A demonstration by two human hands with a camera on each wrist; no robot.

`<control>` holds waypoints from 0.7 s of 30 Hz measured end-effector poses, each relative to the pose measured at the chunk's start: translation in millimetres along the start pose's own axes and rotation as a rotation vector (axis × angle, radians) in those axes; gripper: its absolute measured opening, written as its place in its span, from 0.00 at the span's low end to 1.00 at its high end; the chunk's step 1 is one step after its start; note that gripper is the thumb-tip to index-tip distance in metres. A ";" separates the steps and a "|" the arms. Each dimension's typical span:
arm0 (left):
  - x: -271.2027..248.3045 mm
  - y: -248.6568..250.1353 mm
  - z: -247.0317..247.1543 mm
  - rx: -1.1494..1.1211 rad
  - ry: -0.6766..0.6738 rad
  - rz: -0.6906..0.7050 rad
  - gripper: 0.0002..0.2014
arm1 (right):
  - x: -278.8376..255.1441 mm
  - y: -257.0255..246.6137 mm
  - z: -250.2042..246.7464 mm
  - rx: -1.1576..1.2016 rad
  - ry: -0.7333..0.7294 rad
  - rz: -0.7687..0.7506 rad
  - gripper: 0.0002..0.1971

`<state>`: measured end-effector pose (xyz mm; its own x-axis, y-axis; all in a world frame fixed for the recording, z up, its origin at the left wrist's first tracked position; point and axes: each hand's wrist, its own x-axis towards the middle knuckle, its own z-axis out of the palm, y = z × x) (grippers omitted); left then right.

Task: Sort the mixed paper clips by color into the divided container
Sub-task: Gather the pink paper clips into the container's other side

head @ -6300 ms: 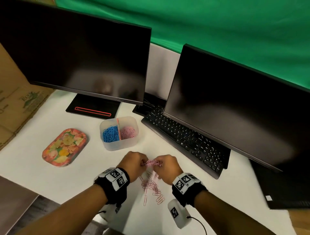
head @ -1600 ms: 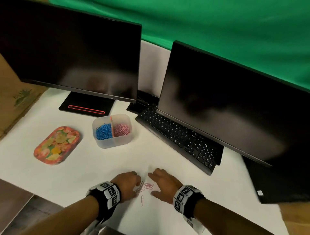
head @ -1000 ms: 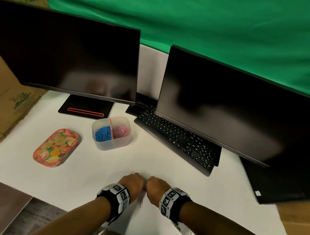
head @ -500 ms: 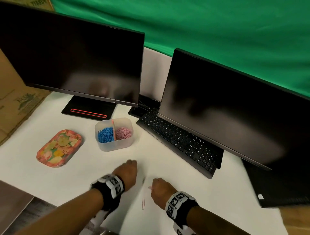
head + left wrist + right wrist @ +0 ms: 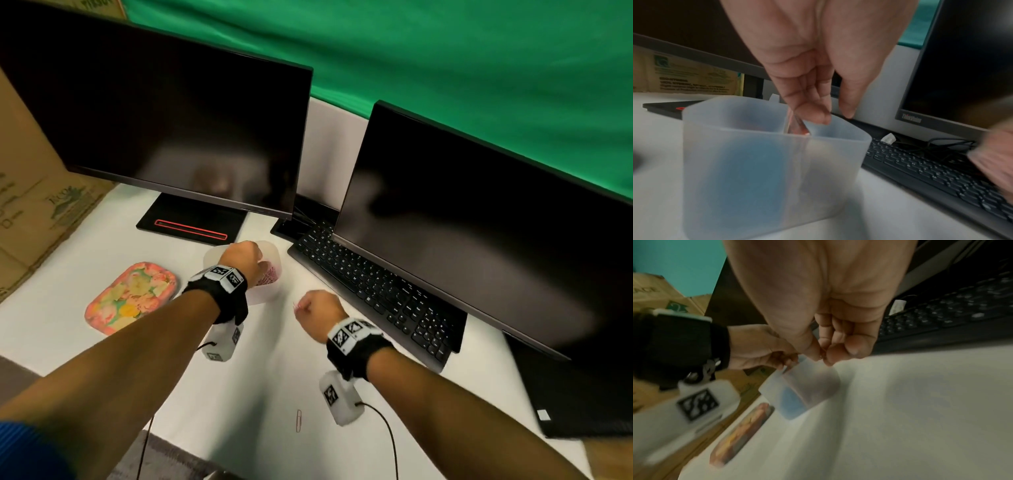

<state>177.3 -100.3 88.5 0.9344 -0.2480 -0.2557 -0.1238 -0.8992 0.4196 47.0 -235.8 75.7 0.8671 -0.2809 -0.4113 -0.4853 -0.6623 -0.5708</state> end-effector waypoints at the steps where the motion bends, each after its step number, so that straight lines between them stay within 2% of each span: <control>1: -3.4 -1.5 -1.1 -0.038 0.038 0.013 0.12 | 6.8 -10.1 -5.2 0.011 0.015 -0.010 0.08; 4: -24.4 -14.7 4.2 -0.098 0.064 0.081 0.08 | 28.0 -39.7 -16.7 0.030 0.066 -0.031 0.08; 7: -57.1 -31.9 21.7 -0.061 -0.097 0.165 0.07 | 53.9 -63.1 -16.5 0.010 0.096 -0.038 0.06; 10: -87.3 -37.6 42.6 0.045 -0.270 0.260 0.07 | 72.8 -78.6 -11.8 -0.051 0.078 -0.054 0.10; 13: -108.6 -32.7 60.8 0.126 -0.389 0.363 0.08 | 78.0 -83.3 -10.9 -0.092 0.050 -0.059 0.12; 18: -124.0 -24.4 90.6 0.332 -0.584 0.755 0.19 | 68.7 -57.0 -10.9 -0.090 0.066 -0.066 0.04; 21: -129.0 -18.1 103.6 0.428 -0.619 0.963 0.17 | 57.0 -31.8 -11.9 -0.102 0.056 -0.062 0.05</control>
<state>24.5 -89.3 23.7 0.0981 -0.9025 -0.4193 -0.8865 -0.2707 0.3752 113.1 -239.0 78.8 0.9012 -0.2737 -0.3360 -0.4194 -0.7459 -0.5174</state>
